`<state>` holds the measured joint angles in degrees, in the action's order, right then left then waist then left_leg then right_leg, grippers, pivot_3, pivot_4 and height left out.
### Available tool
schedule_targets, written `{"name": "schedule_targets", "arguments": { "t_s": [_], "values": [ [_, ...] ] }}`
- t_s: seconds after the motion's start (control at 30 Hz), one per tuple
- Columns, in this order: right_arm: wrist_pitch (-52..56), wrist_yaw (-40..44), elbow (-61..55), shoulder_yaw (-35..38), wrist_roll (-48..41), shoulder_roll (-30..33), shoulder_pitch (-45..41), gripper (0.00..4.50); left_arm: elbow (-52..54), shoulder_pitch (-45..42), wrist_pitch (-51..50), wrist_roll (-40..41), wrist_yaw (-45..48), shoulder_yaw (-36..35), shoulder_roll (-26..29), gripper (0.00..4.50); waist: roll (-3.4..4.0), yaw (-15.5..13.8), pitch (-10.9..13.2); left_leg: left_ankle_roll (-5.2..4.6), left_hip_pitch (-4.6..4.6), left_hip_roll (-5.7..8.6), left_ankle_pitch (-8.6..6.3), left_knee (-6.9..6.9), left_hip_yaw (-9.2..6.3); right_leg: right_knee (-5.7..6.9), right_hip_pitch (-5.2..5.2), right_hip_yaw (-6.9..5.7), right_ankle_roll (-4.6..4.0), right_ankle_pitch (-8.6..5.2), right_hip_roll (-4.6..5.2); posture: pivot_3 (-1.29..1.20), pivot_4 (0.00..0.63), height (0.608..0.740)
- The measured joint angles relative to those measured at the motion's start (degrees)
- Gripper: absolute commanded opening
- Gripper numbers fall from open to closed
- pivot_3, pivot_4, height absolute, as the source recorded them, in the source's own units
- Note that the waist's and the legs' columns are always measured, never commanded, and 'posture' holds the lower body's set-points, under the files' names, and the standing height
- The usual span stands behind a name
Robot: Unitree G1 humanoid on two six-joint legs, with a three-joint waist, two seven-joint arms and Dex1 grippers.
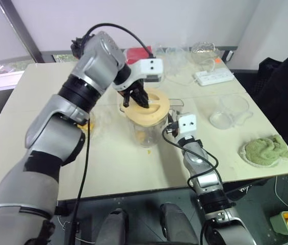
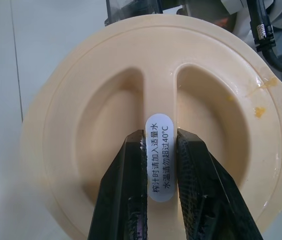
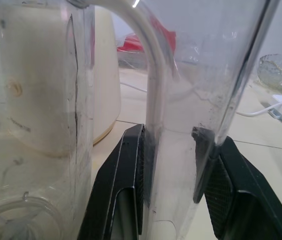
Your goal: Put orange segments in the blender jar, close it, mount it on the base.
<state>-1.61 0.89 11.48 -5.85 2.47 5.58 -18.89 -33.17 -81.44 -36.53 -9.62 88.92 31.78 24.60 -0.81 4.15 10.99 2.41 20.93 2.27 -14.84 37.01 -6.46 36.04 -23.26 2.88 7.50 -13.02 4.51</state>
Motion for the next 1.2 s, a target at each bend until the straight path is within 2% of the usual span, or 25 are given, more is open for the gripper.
{"name": "schedule_targets", "arguments": {
  "t_s": [0.23, 0.4, 0.7, 1.0, 1.2],
  "values": [
    [0.1, 0.2, -0.9, -0.1, 0.2, 0.0, 1.1, 1.44, 6.4, 3.0, -2.3, 0.0, -0.7, -0.1, 1.3, 0.29, 0.22, -0.1, -0.3, 0.00, -0.09, -0.01, -0.01, -0.05, 0.00, -0.01, 0.06, 0.00, -0.06, -0.05, 0.00, 0.00, 0.150, 0.740],
    [0.4, 0.2, -1.5, -0.1, 0.4, 0.0, 2.1, 1.44, 7.6, 3.5, -7.4, 0.0, -2.9, 0.0, 0.7, 0.29, 0.23, -0.1, -0.4, -0.04, -0.55, -0.01, -0.04, -0.17, 0.00, -0.06, 0.48, 0.00, -0.11, -0.19, 0.01, 0.00, 0.150, 0.740],
    [2.2, -0.3, -2.3, 0.5, 0.4, 0.1, 2.8, 1.44, 9.3, 3.2, -19.0, 0.2, -7.6, 0.0, -2.2, 0.29, 0.45, -0.3, -0.9, -0.08, -0.56, 0.01, -0.08, -0.18, -0.04, -0.11, 0.55, -0.02, -0.20, -0.33, 0.07, 0.00, 0.150, 0.740],
    [2.4, -0.1, -2.4, 0.6, 0.4, 0.7, 2.7, 1.44, 12.6, 3.0, -27.3, 1.8, -10.3, 0.5, -2.2, 0.29, 0.46, -0.4, -0.9, -0.07, -0.54, 0.02, -0.09, -0.28, -0.08, -0.35, 0.59, -0.04, -0.20, -0.34, 0.11, 0.00, 0.150, 0.740],
    [2.3, 0.1, -2.7, 0.5, 0.4, 0.8, 2.6, 1.44, 15.1, 3.4, -28.9, 3.8, -11.6, 0.6, -1.0, 0.29, 0.47, -0.3, -0.9, -0.07, -0.58, 0.03, -0.08, -0.69, -0.07, -0.66, 0.59, -0.03, -0.18, -0.33, 0.11, 0.00, 0.150, 0.740]
  ]
}}
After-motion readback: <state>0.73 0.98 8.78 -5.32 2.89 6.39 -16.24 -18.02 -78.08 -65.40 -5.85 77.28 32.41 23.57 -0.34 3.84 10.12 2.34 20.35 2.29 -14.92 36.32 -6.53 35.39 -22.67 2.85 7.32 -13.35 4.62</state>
